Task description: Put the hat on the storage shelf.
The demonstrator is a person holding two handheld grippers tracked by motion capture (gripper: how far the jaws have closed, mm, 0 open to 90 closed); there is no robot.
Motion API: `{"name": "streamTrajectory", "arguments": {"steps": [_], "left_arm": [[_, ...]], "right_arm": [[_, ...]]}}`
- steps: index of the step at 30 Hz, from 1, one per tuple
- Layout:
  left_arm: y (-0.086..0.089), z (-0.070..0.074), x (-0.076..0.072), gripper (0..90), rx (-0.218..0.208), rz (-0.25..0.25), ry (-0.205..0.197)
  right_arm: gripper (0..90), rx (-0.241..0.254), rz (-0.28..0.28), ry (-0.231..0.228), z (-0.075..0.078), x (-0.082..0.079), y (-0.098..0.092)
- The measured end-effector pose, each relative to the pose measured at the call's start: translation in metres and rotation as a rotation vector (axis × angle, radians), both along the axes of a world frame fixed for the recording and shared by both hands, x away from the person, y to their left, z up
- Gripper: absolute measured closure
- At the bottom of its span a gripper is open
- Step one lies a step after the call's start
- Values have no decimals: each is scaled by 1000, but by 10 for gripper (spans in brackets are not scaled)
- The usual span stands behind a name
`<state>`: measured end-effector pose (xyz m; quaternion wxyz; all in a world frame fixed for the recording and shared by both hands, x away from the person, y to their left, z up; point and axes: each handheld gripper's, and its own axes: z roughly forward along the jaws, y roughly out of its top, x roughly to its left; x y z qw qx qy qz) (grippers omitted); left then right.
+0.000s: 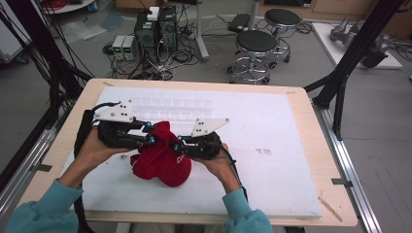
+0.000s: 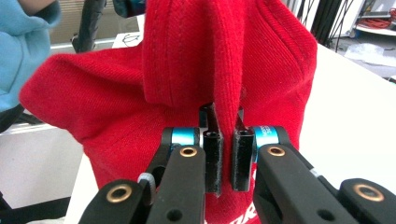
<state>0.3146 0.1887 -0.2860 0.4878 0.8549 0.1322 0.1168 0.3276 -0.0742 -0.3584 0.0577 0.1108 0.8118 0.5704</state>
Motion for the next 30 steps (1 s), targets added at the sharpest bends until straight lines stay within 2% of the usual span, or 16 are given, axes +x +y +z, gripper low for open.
{"name": "streamTrajectory", "arguments": {"steps": [2,4,5,6,8,10,12,13,16,20,22,24,27,30], "left_arm": [[2,0,1,458,-30,27,2],[4,-1,1,277,-68,62,-2],[6,-1,1,209,-87,82,-8],[7,-1,1,177,-105,86,-8],[12,1,1,164,-134,65,3],[16,2,-1,164,-151,67,4],[20,3,-3,165,-152,70,-3],[21,3,-4,165,-153,70,-7],[26,0,-9,165,-158,80,-17],[35,-6,-20,165,-184,100,-57],[39,-10,-26,165,-180,104,-75],[42,-14,-31,165,-185,112,-65],[47,-23,-37,165,-164,129,-63],[51,-32,-41,165,-169,150,-48]], "right_arm": [[866,3,-7,-12,2,-1,-2],[865,10,-20,-16,3,-2,-3],[865,11,-30,-20,3,-2,-4],[865,9,-41,-22,4,-1,-5],[865,0,-53,-5,4,-1,-7],[865,-1,-62,-13,4,-1,-8],[865,6,-71,-25,4,-1,-8],[866,5,-79,-5,5,-2,-9],[866,14,-100,-9,5,-1,-10],[866,29,-136,-5,7,0,-12],[865,39,-145,-10,8,0,-15],[866,52,-160,-8,9,0,-17],[865,67,-173,-9,10,1,-19],[865,72,-182,-17,11,1,-20]]}}
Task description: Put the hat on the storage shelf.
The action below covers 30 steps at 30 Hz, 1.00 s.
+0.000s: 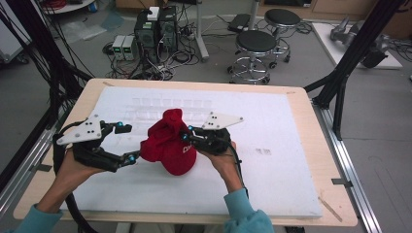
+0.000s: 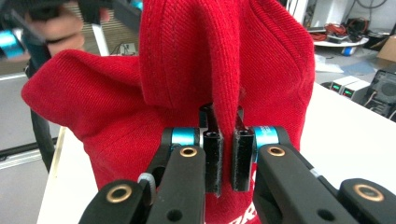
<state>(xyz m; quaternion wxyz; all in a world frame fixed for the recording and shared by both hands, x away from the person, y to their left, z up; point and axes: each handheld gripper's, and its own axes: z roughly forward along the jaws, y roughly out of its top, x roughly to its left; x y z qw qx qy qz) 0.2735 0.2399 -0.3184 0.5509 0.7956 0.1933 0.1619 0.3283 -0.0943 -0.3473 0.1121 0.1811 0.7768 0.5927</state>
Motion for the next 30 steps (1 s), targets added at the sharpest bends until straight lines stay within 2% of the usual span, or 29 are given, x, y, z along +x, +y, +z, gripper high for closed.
{"name": "streamTrajectory", "arguments": {"steps": [5,8,11,17,23,25,30], "left_arm": [[6,-13,-4,165,-5,36,33],[7,-22,-4,165,-14,50,73],[5,-26,-4,167,-17,61,87],[-2,-34,-3,169,-24,78,119],[-12,-43,-3,183,-54,83,170],[-17,-46,-4,187,-54,84,168],[-28,-51,-4,203,-94,84,190]], "right_arm": [[865,18,-34,0,4,0,-4],[866,30,-56,-4,8,0,-6],[865,39,-66,-9,11,1,-7],[865,49,-108,-4,14,1,-4],[865,68,-135,1,16,2,0],[865,76,-149,1,18,2,2],[865,94,-167,4,20,2,3]]}}
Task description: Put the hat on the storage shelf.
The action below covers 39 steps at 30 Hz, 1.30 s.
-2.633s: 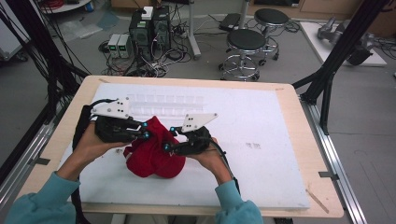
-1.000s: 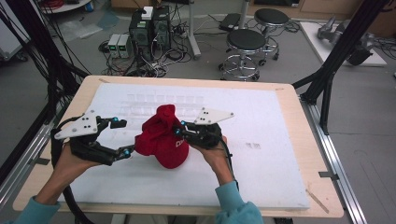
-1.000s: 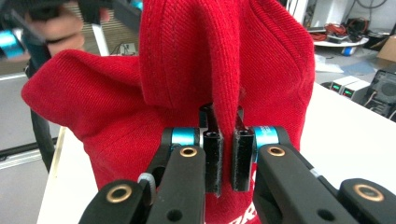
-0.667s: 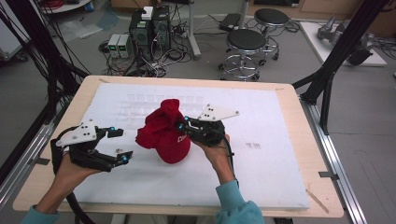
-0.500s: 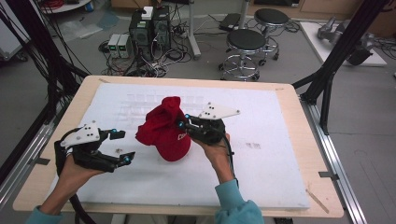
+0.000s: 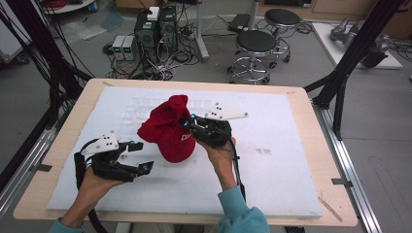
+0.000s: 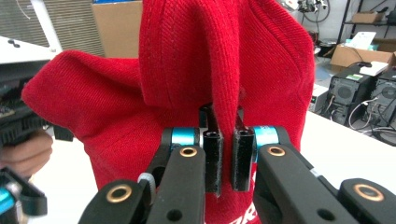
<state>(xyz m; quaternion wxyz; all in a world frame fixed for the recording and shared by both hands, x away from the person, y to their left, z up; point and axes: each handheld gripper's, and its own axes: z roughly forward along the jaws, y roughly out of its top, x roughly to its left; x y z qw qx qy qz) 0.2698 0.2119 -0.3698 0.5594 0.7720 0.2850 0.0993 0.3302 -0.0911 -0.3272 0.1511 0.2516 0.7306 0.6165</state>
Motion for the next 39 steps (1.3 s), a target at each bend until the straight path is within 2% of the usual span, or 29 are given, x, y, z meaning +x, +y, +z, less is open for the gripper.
{"name": "streamTrajectory", "arguments": {"steps": [7,11,14,18,25,36,37,39], "left_arm": [[-12,-7,3,230,-15,5,21],[-16,-11,6,251,-13,8,38],[-18,-13,8,274,-23,28,36],[-21,-16,9,302,-27,18,44],[-24,-18,11,489,-56,-4,40],[-23,-20,12,792,-55,-30,39],[-23,-19,12,822,-49,-24,26],[-24,-19,11,834,-51,-30,25]], "right_arm": [[865,20,-9,22,-1,0,4],[865,32,-3,19,2,-1,5],[865,33,-4,13,4,-2,6],[865,40,3,12,6,-3,8],[865,53,22,15,7,-5,12],[865,75,42,-8,10,-9,17],[865,76,42,-6,10,-9,17],[864,78,40,-13,10,-9,17]]}}
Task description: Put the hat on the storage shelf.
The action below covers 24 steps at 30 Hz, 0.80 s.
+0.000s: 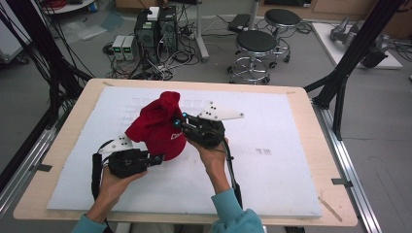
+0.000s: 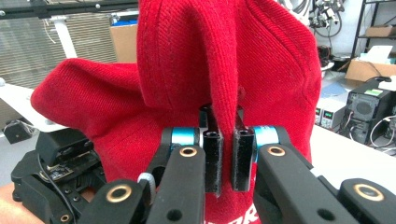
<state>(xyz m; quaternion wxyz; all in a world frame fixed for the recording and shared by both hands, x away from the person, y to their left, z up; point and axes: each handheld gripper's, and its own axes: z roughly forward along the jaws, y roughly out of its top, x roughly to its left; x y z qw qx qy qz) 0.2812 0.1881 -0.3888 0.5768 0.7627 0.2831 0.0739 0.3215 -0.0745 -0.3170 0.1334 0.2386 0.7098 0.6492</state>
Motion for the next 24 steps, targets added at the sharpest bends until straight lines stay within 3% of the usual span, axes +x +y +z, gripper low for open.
{"name": "streamTrajectory", "arguments": {"steps": [8,12,16,18,21,24], "left_arm": [[0,2,-2,851,19,3,-38],[1,3,-2,853,18,-5,-35],[3,4,-2,853,13,1,-38],[5,5,-1,854,14,8,-45],[9,10,0,854,12,27,-54],[12,16,3,854,22,47,-70]], "right_arm": [[861,2,3,-6,-1,2,0],[835,0,5,-10,-1,2,-1],[655,0,2,-11,0,4,-3],[423,-14,-35,6,0,6,-3],[173,-33,-64,68,-2,10,-5],[106,-66,-102,76,-3,9,-7]]}}
